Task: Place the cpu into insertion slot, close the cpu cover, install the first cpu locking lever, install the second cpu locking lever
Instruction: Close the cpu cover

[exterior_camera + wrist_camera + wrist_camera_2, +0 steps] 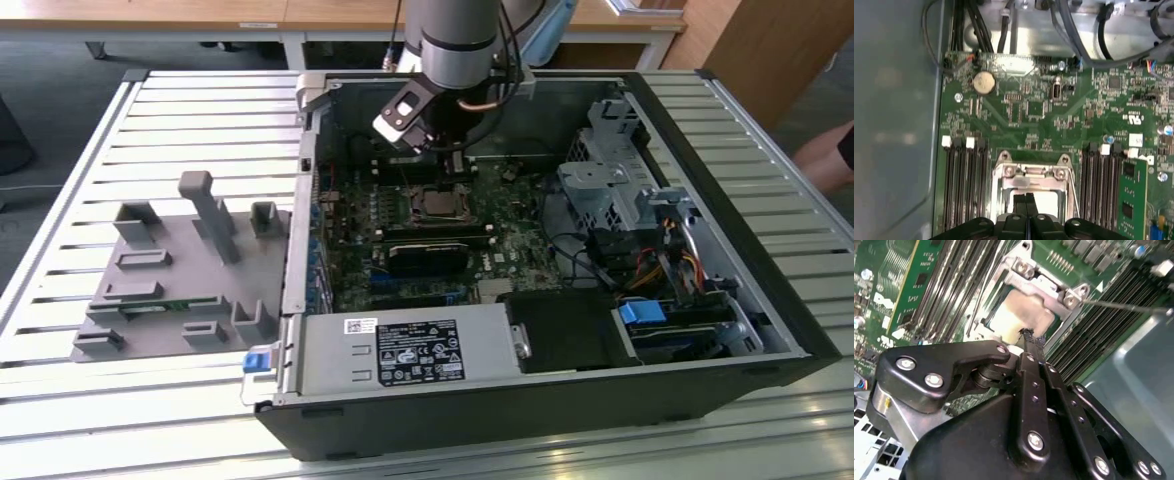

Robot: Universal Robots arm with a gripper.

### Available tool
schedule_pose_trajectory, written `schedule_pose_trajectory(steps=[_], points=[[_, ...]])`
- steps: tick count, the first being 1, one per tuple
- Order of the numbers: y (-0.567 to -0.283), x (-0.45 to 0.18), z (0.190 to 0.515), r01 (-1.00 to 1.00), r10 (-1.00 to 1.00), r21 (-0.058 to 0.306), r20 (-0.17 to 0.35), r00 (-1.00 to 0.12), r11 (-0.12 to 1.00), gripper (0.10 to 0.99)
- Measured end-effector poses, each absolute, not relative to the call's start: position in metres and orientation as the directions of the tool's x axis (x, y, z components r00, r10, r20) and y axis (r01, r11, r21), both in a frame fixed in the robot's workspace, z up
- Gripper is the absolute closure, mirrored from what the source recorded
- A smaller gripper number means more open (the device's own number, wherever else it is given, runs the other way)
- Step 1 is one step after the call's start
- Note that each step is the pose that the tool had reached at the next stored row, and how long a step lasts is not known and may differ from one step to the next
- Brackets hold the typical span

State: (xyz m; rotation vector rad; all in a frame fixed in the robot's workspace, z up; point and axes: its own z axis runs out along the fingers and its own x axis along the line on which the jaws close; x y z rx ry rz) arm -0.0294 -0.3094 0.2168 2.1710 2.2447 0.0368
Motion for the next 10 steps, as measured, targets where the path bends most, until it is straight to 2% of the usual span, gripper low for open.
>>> schedule_pose_trajectory(steps=[10], points=[[-0.314,-0.043,0.213,0.999,0.999,0.030,0.003,-0.033,0.033,0.980]])
